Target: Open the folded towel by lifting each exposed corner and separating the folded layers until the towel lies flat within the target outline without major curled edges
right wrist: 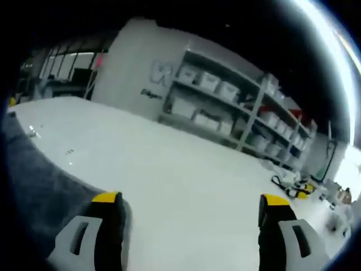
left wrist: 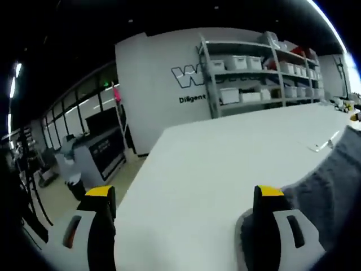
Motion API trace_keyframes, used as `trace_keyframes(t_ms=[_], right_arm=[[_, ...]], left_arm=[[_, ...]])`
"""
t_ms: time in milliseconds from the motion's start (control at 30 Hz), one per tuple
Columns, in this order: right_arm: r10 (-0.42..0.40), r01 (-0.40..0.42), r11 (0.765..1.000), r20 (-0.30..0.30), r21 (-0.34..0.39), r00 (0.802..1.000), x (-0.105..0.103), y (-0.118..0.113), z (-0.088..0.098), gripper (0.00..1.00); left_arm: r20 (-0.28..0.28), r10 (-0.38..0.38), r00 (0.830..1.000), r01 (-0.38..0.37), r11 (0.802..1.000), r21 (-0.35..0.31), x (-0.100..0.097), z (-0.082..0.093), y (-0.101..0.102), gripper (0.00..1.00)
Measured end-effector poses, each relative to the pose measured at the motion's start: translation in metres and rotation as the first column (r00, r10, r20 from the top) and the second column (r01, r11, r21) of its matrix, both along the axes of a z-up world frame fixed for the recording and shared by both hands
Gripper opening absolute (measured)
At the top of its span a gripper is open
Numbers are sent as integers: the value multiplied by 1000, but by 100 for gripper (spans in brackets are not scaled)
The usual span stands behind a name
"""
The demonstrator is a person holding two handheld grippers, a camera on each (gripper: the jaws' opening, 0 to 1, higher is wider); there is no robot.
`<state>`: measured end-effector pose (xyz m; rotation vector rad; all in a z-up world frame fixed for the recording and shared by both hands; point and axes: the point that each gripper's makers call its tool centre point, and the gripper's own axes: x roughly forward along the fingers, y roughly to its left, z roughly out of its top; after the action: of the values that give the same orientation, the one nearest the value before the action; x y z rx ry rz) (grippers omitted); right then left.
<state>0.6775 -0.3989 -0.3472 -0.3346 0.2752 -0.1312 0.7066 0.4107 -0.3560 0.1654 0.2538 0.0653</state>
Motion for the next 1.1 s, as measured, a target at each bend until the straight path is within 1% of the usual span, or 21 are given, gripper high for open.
trace_keyframes(t_ms=[33, 100, 167, 267, 333, 367, 400, 433, 533, 567, 667, 733, 767, 800, 867, 900, 933, 1000, 1033, 1067, 1100], right_arm=[[-2, 2, 1000, 2, 4, 1000, 2, -2, 0, 100], [3, -3, 1000, -3, 7, 1000, 19, -12, -1, 100], [5, -4, 1000, -7, 10, 1000, 25, -15, -2, 100], [13, -13, 1000, -12, 14, 1000, 34, -19, -4, 100], [14, -14, 1000, -14, 16, 1000, 40, -22, -4, 100], [17, -17, 1000, -16, 17, 1000, 57, -33, -4, 100], [17, -17, 1000, -17, 17, 1000, 62, -36, -4, 100], [17, -16, 1000, -17, 17, 1000, 61, -36, -3, 100], [16, -16, 1000, -20, 18, 1000, 65, -39, -4, 100], [15, -15, 1000, -18, 18, 1000, 59, -36, -4, 100], [12, -12, 1000, -18, 15, 1000, 55, -35, -3, 100], [9, -9, 1000, -20, 19, 1000, 54, -36, -3, 100], [8, -8, 1000, -19, 20, 1000, 55, -37, -3, 100], [8, -7, 1000, -19, 22, 1000, 57, -38, -2, 100], [7, -7, 1000, -17, 22, 1000, 52, -35, -2, 100], [6, -6, 1000, -13, 23, 1000, 39, -28, -3, 100], [7, -7, 1000, -13, 26, 1000, 38, -27, -3, 100], [9, -8, 999, -15, 35, 1000, 38, -26, -5, 100], [9, -8, 999, -16, 36, 1000, 35, -23, -6, 100], [9, -8, 999, -17, 34, 1000, 34, -23, -6, 100], [9, -8, 999, -19, 35, 1000, 33, -22, -7, 100]], left_arm=[[-3, -7, 1000, 7, 1000, -12, -1, -1, -1, 100], [-15, 1, 1000, -1, 1000, -12, 0, -5, -1, 100], [-58, 20, 998, -17, 999, 50, -1, -14, 5, 100], [-119, 57, 991, -43, 992, 117, -2, -28, 13, 100], [-135, 60, 989, -42, 990, 133, 0, -33, 14, 100], [-126, 66, 990, -52, 992, 114, 0, -33, 16, 100], [-134, 72, 988, -58, 992, 108, 0, -34, 18, 100], [-137, 82, 987, -68, 992, 102, 0, -35, 19, 100], [-134, 124, 983, -106, 985, 136, -2, -33, 30, 100], [-132, 128, 983, -110, 985, 136, -3, -32, 32, 100], [-136, 135, 981, -118, 984, 131, -4, -32, 34, 100], [-134, 114, 984, -97, 987, 124, -3, -31, 30, 100], [-129, 87, 988, -75, 993, 92, -1, -29, 24, 100], [-124, 54, 991, -49, 998, 38, 1, -27, 17, 100], [-104, 19, 994, -21, 1000, -17, 1, -19, 8, 100], [-93, 2, 996, -5, 999, -33, 2, -15, 4, 100], [-95, -18, 995, 14, 999, -41, 1, -13, 0, 100], [-139, -85, 987, 76, 995, -64, -3, -21, -12, 100], [-191, -118, 975, 106, 992, -74, -7, -30, -18, 100], [-243, -133, 961, 118, 990, -73, -9, -41, -20, 100], [-261, -118, 958, 108, 993, -53, -9, -47, -18, 99]])
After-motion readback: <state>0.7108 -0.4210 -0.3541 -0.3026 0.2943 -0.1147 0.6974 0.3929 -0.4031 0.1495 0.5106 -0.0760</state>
